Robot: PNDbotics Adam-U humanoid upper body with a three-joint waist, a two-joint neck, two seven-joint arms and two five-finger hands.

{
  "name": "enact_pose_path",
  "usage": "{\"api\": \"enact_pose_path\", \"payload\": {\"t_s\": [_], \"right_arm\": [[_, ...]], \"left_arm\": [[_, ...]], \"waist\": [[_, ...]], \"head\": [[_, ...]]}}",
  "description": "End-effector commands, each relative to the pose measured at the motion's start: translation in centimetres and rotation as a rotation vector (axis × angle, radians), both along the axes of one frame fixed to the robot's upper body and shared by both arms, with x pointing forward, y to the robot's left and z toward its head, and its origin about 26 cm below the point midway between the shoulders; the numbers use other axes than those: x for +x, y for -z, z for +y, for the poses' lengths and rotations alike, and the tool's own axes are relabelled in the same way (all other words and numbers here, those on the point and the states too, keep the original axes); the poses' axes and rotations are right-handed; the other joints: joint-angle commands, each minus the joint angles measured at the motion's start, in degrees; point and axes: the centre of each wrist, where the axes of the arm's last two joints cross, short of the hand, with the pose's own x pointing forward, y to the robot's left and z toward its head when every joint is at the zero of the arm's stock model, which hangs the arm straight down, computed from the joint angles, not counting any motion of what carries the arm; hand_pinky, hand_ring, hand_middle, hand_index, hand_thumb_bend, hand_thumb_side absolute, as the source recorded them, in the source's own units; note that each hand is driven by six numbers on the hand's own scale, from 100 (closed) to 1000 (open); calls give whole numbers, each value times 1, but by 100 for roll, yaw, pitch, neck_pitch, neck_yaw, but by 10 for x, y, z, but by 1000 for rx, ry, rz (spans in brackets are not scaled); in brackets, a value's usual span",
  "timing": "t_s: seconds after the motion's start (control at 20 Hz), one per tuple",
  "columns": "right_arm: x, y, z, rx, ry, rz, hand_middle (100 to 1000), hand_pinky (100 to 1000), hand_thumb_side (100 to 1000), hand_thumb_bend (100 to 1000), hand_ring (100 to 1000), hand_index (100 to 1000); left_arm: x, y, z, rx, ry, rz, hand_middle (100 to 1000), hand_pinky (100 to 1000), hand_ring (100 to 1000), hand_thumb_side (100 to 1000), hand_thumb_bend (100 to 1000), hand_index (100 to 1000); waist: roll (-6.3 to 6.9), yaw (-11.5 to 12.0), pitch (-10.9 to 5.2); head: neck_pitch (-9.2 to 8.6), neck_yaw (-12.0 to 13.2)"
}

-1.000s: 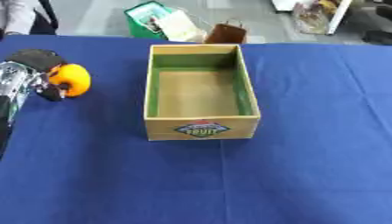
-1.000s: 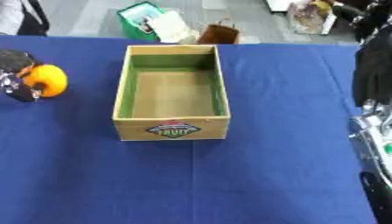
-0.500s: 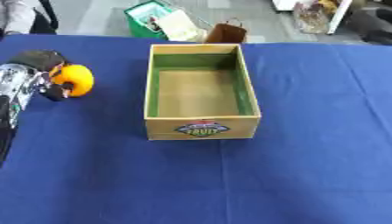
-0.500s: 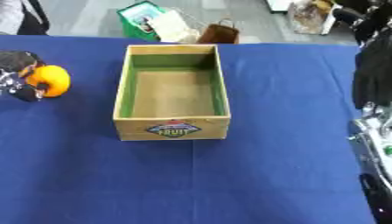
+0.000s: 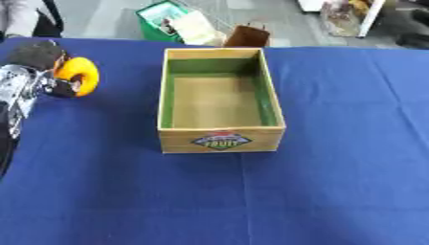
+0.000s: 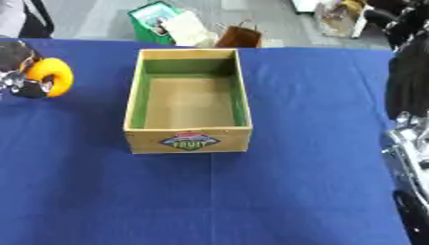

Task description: Pick up objects on the table and place them in the box.

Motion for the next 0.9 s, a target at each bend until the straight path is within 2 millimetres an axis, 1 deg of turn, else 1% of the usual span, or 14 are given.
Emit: {"api": "enact_pose_path", "payload": {"t_s": [0.05, 0.25, 0.4, 0.55, 0.75, 0.9], "right_arm": [[-2, -8, -2, -6, 3, -25, 742, 772, 1000, 100, 766, 841], [-3, -8, -3, -3, 7, -27, 742, 771, 1000, 100, 766, 840], [-2, -7, -1, -1, 1, -22, 742, 772, 1000, 100, 766, 840], [-2, -7, 0, -1, -7, -21, 742, 772, 1000, 100, 766, 840], [-2, -7, 2, -1, -16, -18, 742, 772, 1000, 100, 766, 840], [-1, -8, 3, -1, -26, -22, 742, 771, 1000, 100, 766, 840]], "left_arm": [[-3, -33, 1, 39, 6, -111, 503, 357, 458, 302, 100, 567], [-7, -54, -14, 19, 59, -166, 499, 364, 462, 308, 100, 559], [-12, -72, -34, -38, 126, -184, 495, 374, 464, 322, 100, 554], [-19, -89, -57, -68, 196, -214, 493, 376, 466, 323, 100, 553], [-24, -106, -88, -98, 262, -256, 492, 382, 467, 320, 100, 553], [-26, -108, -110, -108, 313, -274, 494, 385, 469, 319, 100, 556]], "waist": [[17, 2, -117], [26, 7, -122], [19, -4, -127], [6, -26, -141], [0, -55, -159], [3, -85, -169]], "head": [[16, -26], [53, -37], [91, -82], [109, -187], [115, -282], [100, -267]]}}
